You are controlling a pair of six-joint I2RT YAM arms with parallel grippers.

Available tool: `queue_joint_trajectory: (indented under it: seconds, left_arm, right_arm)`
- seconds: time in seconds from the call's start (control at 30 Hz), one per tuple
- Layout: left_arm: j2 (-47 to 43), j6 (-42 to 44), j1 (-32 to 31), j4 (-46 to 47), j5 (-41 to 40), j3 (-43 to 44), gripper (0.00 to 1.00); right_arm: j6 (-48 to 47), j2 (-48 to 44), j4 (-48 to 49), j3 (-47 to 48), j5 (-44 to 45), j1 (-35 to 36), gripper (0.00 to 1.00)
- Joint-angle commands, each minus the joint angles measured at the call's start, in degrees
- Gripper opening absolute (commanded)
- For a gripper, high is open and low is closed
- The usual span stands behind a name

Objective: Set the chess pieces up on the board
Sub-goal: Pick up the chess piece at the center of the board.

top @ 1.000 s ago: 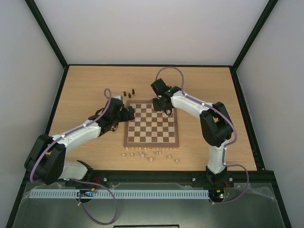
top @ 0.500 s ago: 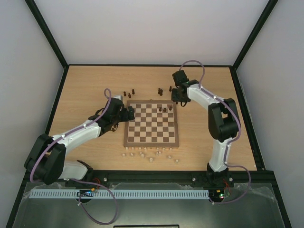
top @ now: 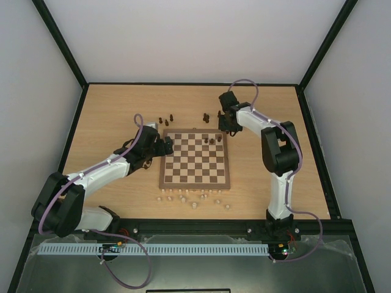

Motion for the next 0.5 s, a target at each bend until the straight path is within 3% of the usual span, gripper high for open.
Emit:
queue_joint_trajectory:
  seconds: [0.0,0.47]
  left_arm:
    - [-0.5,0.6,0.5,0.3,0.2,-0.6,0.99]
    - [-0.6,0.7,0.6,0.4,0.4,-0.9,0.99]
  right_arm:
    - [0.2,1.3,-1.7,0.9,1.6,-0.6,0.27]
    - [0.2,1.9,-1.2,-0.3,1.5,-1.2,0.23]
